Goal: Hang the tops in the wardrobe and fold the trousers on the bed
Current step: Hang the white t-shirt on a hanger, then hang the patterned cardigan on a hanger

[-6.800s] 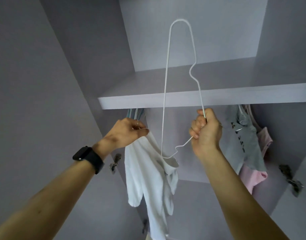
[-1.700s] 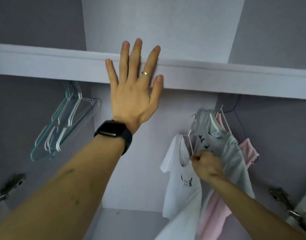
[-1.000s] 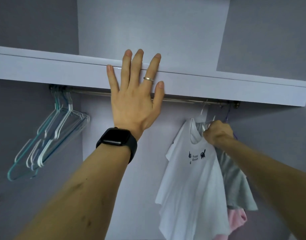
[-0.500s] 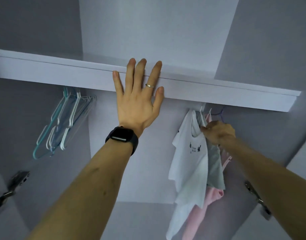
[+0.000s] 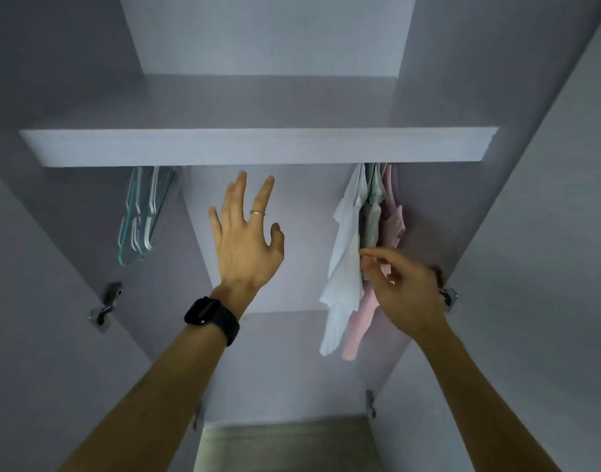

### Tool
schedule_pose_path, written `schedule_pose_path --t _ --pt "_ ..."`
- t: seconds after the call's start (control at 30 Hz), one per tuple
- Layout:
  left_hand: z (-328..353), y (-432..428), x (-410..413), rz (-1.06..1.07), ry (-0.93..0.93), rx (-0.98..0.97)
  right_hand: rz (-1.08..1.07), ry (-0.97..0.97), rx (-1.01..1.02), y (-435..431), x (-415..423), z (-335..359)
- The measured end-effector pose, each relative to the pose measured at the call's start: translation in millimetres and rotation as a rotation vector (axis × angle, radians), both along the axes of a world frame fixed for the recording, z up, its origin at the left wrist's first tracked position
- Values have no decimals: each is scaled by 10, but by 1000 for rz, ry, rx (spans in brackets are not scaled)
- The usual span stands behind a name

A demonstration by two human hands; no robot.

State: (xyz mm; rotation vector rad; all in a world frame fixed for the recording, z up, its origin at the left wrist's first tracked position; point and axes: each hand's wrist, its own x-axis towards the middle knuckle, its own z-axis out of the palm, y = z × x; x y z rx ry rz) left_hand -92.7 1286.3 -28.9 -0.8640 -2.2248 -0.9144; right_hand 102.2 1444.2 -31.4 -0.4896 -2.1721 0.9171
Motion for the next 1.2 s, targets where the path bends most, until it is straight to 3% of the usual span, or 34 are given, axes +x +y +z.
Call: schedule_pose_path --t 0.27,0.57,0.67,0.83,0.97,1.2 --pt "-1439 -159 1010 -159 -344 -287 -25 -212 -125 -287 698 -1157" --pt "-2063 157 1339 -439 -470 -462 -278 -461 -115 -314 1337 -1823" --pt "-2222 345 1437 -647 -489 -555 -443 -551 -133 -436 1552 -1960" --pt "-2343 712 1722 -1033 -459 -710 -778 -520 -247 -783 1961 -1929" --pt "-2332 879 2286 -1354 -374 -814 -1155 -496 -263 -1398 2446 -1941" --pt "-2278 610 3599 -1862 -160 -934 -1732 -411 -561 -2753 3201 -1876"
